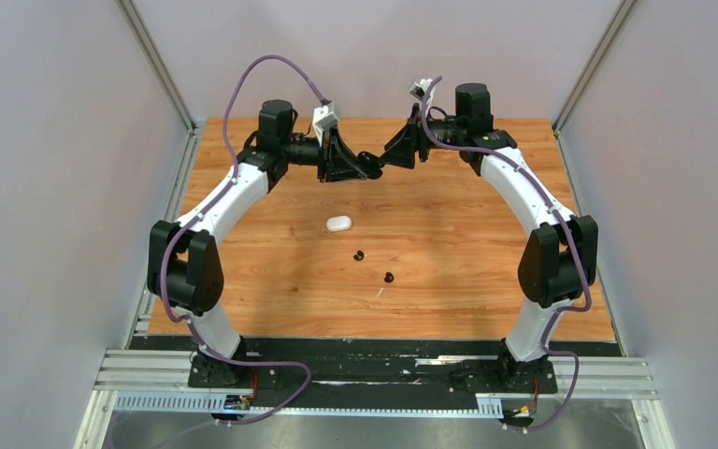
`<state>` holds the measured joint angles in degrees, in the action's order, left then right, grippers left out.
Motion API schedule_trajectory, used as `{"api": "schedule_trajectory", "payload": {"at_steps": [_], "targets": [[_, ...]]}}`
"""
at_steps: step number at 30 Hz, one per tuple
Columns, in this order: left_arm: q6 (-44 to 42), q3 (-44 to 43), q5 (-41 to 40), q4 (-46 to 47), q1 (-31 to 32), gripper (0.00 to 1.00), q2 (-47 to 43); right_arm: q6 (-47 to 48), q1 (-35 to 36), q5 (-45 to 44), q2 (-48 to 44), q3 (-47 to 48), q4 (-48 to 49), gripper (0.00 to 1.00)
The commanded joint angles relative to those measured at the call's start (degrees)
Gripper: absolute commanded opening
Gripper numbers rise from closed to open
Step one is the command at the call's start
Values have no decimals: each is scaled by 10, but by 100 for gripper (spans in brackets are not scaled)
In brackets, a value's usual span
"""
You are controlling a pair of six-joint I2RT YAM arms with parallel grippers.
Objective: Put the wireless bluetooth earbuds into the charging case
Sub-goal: Open the charging case to the charging case, then pass from the left arm to the right
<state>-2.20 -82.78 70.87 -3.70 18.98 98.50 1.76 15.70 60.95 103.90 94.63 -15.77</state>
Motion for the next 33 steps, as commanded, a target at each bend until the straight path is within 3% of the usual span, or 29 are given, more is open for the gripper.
{"api": "schedule_trajectory", "payload": {"at_steps": [1, 3, 9, 17, 19, 21, 23, 24, 27, 33], "targets": [[76, -2, 24, 88, 3, 0, -4, 39, 10, 0, -11, 12, 13, 56], [110, 6, 17, 142, 2, 0, -4, 45, 12, 6, -14, 10, 7, 54], [160, 12, 10, 192, 1, 0, 1, 50, 12, 13, -21, -1, 2, 50], [126, 16, -1, 152, 1, 0, -2, 51, 12, 36, -17, 8, 3, 9], [106, 16, -12, 125, 1, 0, -2, 55, 13, 36, -17, 9, 4, 1], [86, 17, -26, 101, 1, 0, -4, 62, 16, 33, -18, 12, 5, 0], [74, 16, -53, 72, 1, 9, -3, 74, 21, 24, -20, 15, 3, 0], [67, 14, -75, 60, 1, 22, -2, 87, 24, 15, -21, 16, -3, 0], [37, -1, -114, -23, 1, 50, -8, 174, 33, -26, -28, 29, -46, 0], [-86, -69, -158, -242, -3, 67, -31, 379, 46, -89, -65, -5, -93, 0]]}}
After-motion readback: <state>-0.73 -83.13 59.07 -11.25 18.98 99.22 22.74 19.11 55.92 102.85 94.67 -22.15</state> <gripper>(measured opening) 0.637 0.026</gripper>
